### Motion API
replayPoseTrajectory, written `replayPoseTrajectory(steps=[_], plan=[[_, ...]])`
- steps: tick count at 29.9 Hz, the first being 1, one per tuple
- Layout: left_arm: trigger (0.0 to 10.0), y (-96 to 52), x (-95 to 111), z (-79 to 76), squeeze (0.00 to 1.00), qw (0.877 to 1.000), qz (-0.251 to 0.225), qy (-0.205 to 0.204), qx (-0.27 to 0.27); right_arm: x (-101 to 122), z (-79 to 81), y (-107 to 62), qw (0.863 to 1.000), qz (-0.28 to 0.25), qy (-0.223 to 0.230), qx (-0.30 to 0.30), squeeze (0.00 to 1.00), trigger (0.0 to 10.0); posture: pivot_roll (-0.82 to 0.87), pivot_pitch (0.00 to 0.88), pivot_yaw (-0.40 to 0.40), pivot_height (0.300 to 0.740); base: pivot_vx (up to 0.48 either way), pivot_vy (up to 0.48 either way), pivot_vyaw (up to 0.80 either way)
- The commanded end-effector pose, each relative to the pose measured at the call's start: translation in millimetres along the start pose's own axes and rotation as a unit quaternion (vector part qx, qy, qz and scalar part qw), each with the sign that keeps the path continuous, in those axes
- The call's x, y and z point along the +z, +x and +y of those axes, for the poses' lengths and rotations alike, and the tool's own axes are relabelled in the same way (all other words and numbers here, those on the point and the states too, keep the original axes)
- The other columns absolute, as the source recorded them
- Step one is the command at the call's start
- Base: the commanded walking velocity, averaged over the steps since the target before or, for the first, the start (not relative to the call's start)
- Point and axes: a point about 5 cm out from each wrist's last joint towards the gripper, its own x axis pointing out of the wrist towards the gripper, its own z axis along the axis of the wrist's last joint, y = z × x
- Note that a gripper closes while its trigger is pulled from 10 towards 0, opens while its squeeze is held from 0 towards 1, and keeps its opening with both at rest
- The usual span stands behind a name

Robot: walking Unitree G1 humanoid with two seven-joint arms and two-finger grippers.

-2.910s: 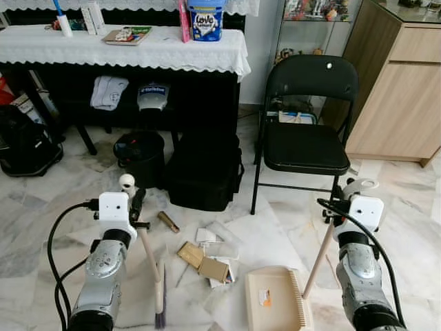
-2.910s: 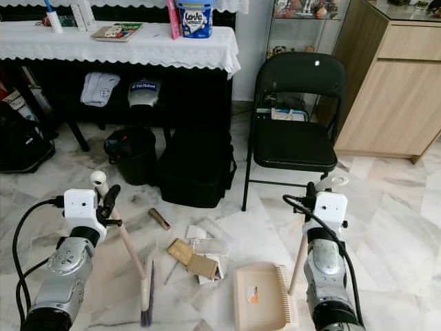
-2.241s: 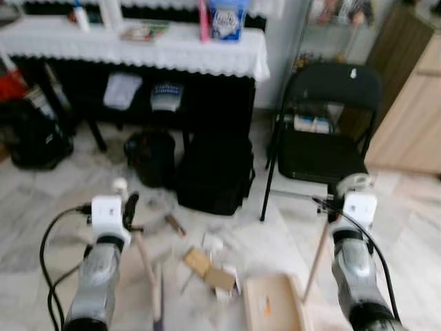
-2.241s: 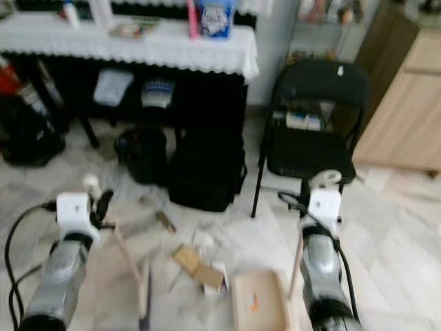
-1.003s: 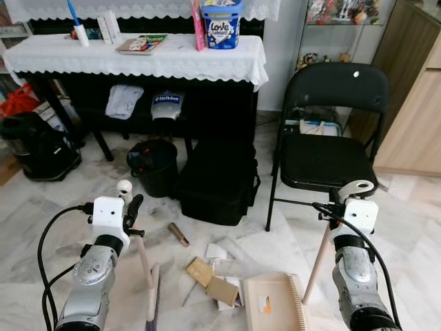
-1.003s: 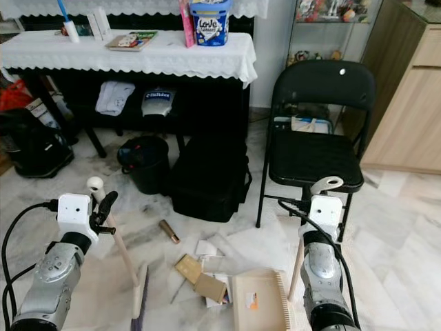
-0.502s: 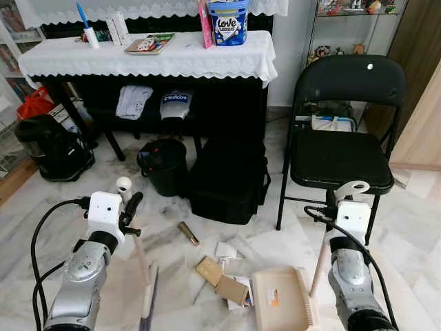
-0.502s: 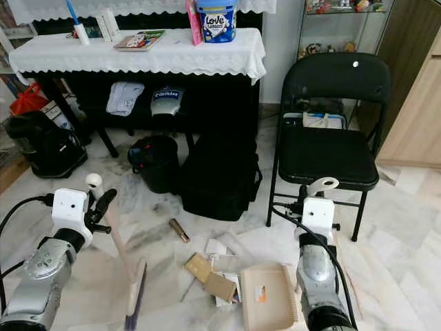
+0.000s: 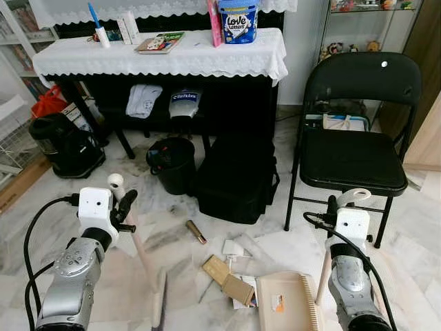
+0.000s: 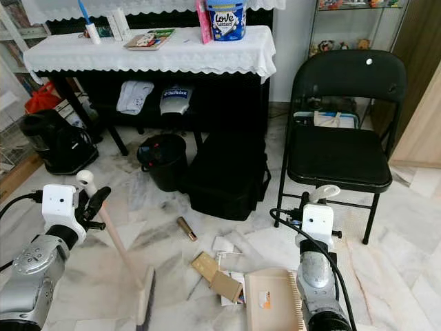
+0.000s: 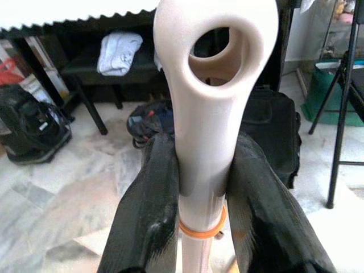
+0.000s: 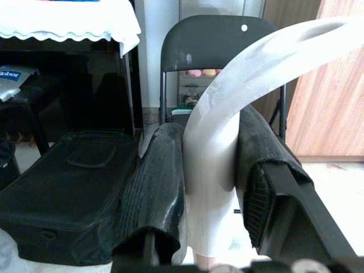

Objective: Sweep floor

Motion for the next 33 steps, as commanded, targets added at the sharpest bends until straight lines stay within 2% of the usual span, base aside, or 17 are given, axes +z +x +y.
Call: replayPoseTrajectory(steps=[1, 7, 12, 18, 21, 28, 33], plan=[[10.0, 2.1, 11, 3.6, 0.0, 1.0, -0.018, -0.001, 0.003, -4, 2.0, -3.5, 1.0, 0.006, -0.006, 0.008, 0.0, 10.0, 0.1, 0.0, 0.138, 0.74, 0.0, 0.0, 0.0], [10.0, 9.0, 2, -4.7, 0.0, 0.999, -0.008, -0.033, 0.003, -3, 4.5, -3.2, 1.0, 0.004, -0.009, 0.014, 0.0, 10.0, 0.11, 0.0, 0.118, 0.74, 0.0, 0.0, 0.0], [10.0, 10.3, -5, -9.9, 0.0, 0.999, -0.002, -0.045, 0.003, -1, 5.2, -1.9, 1.0, 0.001, -0.008, 0.015, 0.0, 10.0, 0.09, 0.0, 0.107, 0.74, 0.0, 0.0, 0.0], [10.0, 11.8, -13, -16.2, 0.0, 0.998, 0.016, -0.066, -0.008, 0, 3.4, -0.7, 1.0, -0.001, -0.01, 0.016, 0.0, 10.0, 0.08, 0.0, 0.099, 0.74, 0.0, 0.0, 0.0], [10.0, 12.3, -20, -22.2, 0.0, 0.995, 0.026, -0.09, -0.024, 0, -1.5, 0.1, 1.0, -0.003, -0.015, 0.015, 0.0, 10.0, 0.08, 0.0, 0.09, 0.74, 0.0, 0.0, 0.0], [10.0, 12.9, -21, -21.5, 0.0, 0.993, 0.011, -0.115, 0.004, -1, -3.7, 0.0, 1.0, -0.002, -0.018, 0.016, 0.0, 10.0, 0.08, 0.0, 0.08, 0.74, 0.0, 0.0, 0.0], [10.0, 16.4, -16, -33.7, 0.0, 0.992, -0.005, -0.124, -0.016, -1, -1.6, -0.6, 1.0, -0.001, -0.016, 0.02, 0.0, 10.0, 0.08, 0.0, 0.081, 0.74, 0.0, 0.0, 0.0]])
